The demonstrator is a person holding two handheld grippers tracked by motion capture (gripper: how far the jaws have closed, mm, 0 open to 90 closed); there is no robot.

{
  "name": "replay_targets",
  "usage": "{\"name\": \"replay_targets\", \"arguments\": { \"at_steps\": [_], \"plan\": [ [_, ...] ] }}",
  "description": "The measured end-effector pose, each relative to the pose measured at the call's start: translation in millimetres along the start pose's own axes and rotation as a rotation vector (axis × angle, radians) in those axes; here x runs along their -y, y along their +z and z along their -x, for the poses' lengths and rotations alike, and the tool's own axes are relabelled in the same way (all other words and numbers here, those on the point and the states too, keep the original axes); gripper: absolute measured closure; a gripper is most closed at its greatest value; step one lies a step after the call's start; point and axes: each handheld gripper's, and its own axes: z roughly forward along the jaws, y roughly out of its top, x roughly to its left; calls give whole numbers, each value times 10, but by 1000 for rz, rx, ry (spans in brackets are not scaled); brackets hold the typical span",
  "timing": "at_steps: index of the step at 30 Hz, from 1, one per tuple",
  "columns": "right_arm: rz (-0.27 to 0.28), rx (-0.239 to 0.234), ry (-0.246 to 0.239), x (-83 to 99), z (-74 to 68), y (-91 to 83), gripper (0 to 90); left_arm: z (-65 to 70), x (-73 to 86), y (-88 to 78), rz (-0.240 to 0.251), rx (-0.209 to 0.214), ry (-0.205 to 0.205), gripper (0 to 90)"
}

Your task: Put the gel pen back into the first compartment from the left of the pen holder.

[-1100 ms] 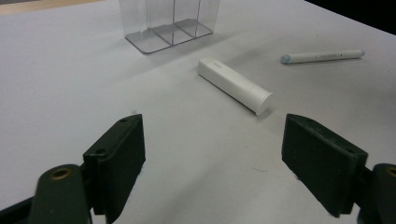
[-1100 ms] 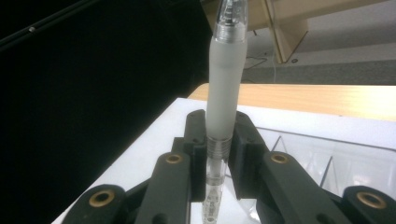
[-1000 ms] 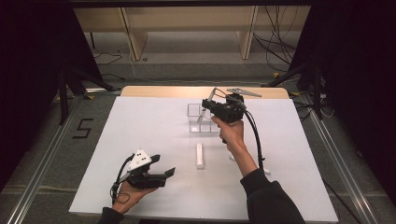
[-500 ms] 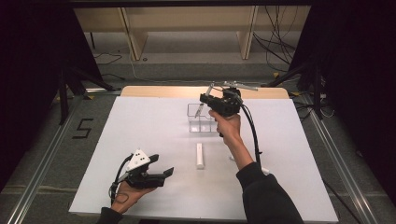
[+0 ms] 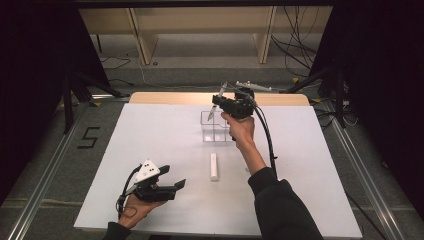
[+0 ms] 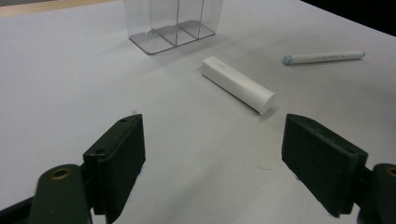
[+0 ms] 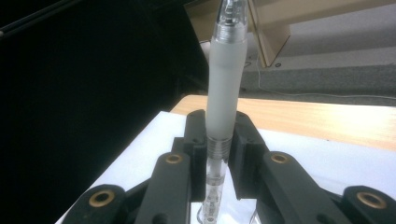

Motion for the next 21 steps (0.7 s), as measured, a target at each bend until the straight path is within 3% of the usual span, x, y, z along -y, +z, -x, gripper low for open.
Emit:
{"name": "replay_targets", "arguments": {
  "at_steps": [21],
  "plan": [
    [-40, 83, -47, 82, 24, 207, 792, 6, 1, 2, 5, 2, 1, 211]
  ]
}}
